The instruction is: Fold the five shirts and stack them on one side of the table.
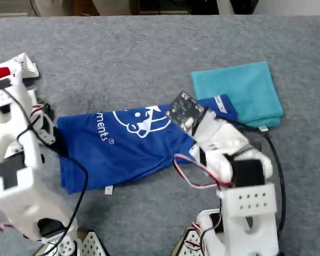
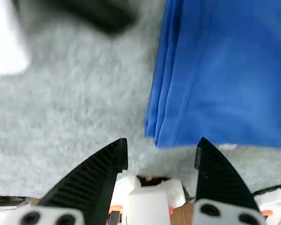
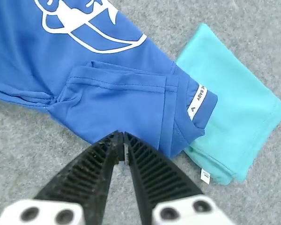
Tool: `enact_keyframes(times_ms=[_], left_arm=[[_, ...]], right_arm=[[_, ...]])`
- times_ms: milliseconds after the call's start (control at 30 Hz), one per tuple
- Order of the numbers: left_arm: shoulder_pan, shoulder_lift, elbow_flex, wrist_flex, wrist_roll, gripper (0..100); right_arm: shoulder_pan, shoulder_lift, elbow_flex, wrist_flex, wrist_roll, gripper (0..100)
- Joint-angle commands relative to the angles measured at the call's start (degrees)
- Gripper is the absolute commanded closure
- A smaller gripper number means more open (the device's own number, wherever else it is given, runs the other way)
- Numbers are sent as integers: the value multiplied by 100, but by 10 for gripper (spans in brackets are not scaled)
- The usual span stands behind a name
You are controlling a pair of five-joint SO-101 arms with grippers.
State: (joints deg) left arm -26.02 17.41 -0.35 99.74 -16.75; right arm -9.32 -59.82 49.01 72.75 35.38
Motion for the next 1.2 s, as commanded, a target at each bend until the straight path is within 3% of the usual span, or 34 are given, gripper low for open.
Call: enact_keyframes(times_ms=[0,400,500,833,1167], left_arm=[[123,558,-703,-62,70,761],[607,1420,-835,-79,387,761],[712,1473,-756,-404,642,761],[18,1420,-686,-563,554,762],[308,1481,-642,-580,580,762]], right_arm=[[110,-277,180,-123,-9,996],[110,-277,163,-211,237,996],[110,-277,154,-211,281,996],[119,-286,154,-211,273,996],[119,-312,154,-246,273,996]])
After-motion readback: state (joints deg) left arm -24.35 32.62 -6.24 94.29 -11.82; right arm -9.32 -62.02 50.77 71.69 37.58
